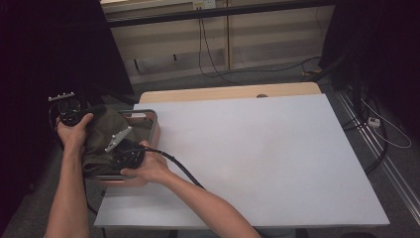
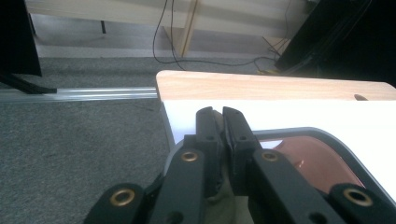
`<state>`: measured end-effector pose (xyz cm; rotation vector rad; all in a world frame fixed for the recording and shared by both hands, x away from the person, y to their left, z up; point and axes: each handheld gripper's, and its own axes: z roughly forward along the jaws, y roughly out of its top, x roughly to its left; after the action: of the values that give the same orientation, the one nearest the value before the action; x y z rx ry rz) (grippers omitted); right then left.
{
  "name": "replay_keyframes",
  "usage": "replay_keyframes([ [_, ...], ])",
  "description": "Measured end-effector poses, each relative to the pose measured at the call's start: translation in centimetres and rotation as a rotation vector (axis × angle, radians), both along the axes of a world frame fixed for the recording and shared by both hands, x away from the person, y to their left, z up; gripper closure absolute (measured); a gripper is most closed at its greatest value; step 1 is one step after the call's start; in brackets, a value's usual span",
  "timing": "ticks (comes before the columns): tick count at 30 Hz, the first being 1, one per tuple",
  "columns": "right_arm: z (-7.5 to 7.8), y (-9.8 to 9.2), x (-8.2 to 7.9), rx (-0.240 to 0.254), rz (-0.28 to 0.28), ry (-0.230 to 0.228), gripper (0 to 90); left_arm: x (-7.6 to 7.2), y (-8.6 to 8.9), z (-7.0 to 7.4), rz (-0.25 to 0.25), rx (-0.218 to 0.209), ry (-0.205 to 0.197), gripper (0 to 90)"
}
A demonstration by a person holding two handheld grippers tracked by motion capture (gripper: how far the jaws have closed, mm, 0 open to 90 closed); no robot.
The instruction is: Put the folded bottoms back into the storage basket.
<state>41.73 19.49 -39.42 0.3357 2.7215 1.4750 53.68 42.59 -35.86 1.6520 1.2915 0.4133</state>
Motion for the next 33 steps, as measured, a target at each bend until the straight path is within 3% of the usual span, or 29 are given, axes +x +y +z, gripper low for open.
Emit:
replay_keyframes([
  [9,-0.3,0.0,-0.1,-0.028,0.015,-0.005,82.0,-0.8,0.4,-0.1,-0.025,0.022,0.002,83.6],
  [15,-0.3,-0.2,-0.1,-0.025,0.013,-0.001,81.8,-1.9,1.4,-0.7,-0.006,0.006,0.001,61.6],
  [20,-0.2,-0.2,-0.1,-0.027,0.012,-0.007,77.4,-3.4,2.6,-0.9,0.004,0.0,-0.015,56.9],
  [22,0.0,-0.2,-0.1,-0.017,0.009,-0.002,71.6,-4.0,3.0,-1.1,0.005,0.0,-0.012,58.7],
  [25,0.1,-0.1,-0.2,-0.006,0.005,-0.013,65.0,-4.5,3.5,-1.5,-0.029,-0.02,-0.009,76.6],
  [27,0.0,0.1,-0.2,-0.006,0.006,-0.017,64.4,-4.4,3.4,-1.8,-0.047,-0.016,0.001,82.9],
  [33,0.2,0.5,-0.5,0.008,0.013,-0.031,67.8,-3.3,2.3,-2.2,-0.053,-0.014,0.001,88.0],
])
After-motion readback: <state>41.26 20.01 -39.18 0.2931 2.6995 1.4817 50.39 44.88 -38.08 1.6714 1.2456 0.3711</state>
